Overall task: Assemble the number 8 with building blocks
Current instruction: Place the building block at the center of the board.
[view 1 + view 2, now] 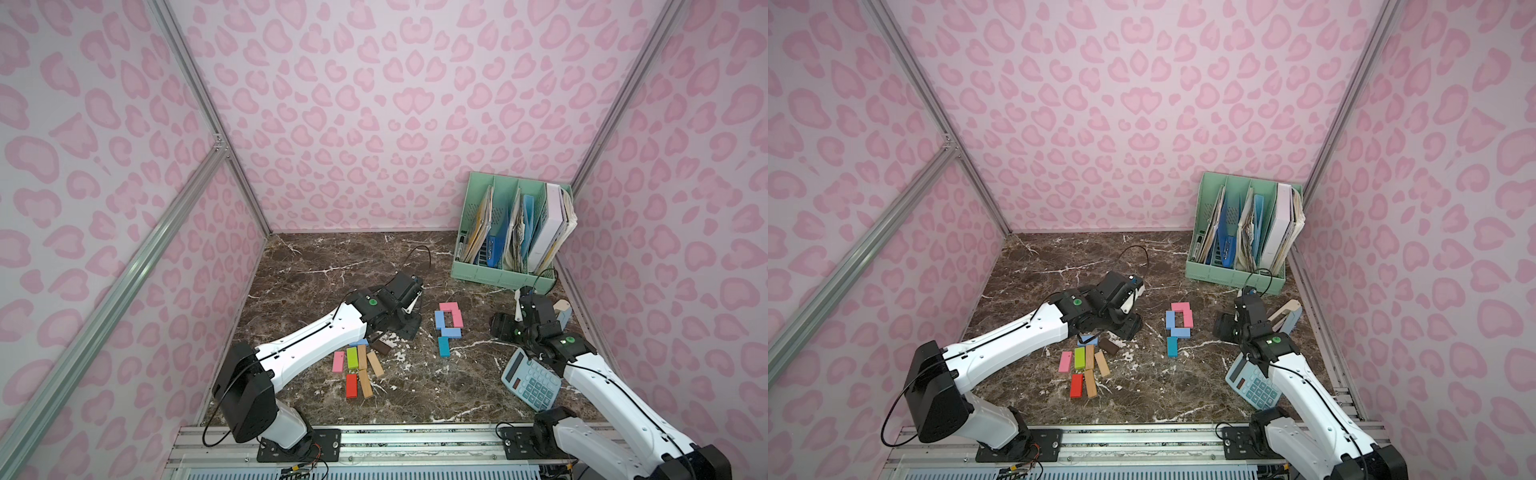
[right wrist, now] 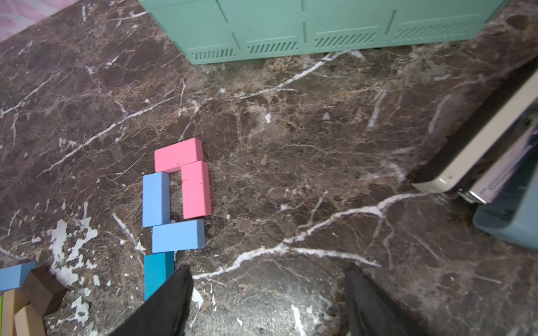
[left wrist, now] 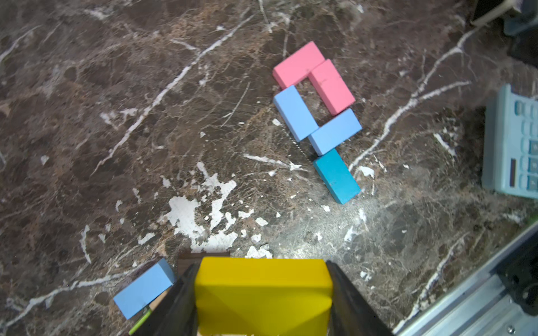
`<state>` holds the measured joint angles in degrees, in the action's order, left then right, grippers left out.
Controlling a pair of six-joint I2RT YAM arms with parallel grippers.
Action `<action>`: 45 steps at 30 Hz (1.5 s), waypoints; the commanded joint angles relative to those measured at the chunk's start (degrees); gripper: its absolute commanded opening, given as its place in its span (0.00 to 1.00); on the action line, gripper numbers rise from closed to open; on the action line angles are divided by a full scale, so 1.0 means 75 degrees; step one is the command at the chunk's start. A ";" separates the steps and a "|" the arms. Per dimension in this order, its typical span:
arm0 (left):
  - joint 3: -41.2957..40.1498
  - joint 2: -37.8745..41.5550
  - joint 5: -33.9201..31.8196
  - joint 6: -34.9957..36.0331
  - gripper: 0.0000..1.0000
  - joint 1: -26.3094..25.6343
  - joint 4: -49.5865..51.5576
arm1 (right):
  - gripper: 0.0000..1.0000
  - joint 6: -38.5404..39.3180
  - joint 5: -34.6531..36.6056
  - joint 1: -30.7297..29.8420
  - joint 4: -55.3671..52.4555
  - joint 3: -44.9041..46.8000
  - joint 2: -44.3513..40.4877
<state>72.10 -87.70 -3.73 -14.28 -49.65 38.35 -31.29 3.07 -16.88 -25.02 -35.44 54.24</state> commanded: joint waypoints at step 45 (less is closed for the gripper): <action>0.2283 -0.4242 0.0391 0.2587 0.62 -0.2324 -0.0014 | 0.84 -0.0152 -0.0329 0.2007 0.0240 0.0401 -0.0323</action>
<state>89.21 -119.37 -2.07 4.69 -67.13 38.57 -32.60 0.40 -1.96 -24.16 -32.53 51.99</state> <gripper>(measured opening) 0.619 0.844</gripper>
